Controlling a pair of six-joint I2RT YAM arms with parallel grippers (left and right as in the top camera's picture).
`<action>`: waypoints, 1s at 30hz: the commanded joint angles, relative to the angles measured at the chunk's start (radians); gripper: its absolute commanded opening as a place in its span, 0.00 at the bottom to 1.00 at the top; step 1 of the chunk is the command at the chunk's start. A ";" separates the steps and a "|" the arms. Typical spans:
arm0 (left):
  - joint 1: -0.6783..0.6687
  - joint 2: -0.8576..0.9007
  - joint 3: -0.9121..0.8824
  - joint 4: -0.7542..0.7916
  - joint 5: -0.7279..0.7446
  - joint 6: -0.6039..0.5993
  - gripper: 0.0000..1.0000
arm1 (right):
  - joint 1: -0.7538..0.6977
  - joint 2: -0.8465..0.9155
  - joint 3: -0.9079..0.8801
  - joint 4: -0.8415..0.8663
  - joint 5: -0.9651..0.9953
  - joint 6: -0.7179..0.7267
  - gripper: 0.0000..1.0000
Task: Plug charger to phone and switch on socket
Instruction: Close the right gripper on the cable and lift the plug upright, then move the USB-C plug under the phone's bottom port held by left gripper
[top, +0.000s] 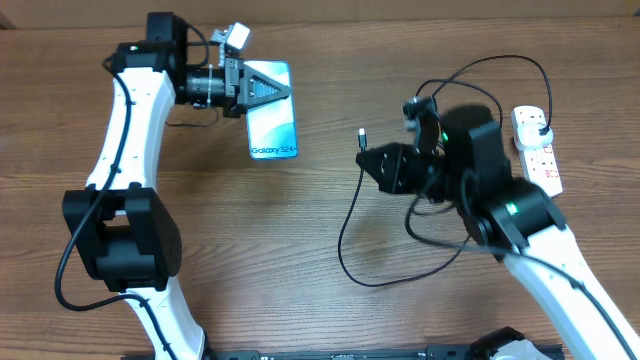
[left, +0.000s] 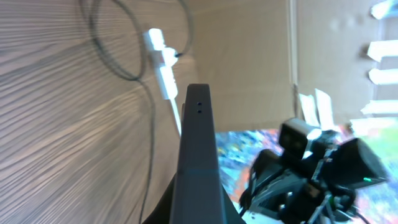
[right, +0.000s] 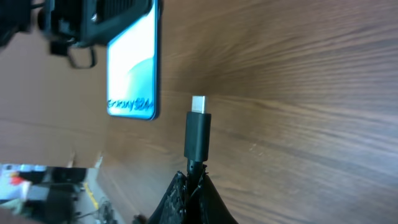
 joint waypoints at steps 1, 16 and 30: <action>-0.021 -0.032 0.010 0.032 0.153 0.009 0.04 | 0.004 -0.063 -0.076 0.034 -0.054 0.060 0.04; -0.045 -0.032 0.010 0.319 0.181 -0.392 0.04 | 0.174 -0.050 -0.092 0.162 0.029 0.137 0.04; -0.101 -0.032 0.010 0.441 0.084 -0.592 0.04 | 0.223 0.034 -0.092 0.287 0.041 0.166 0.04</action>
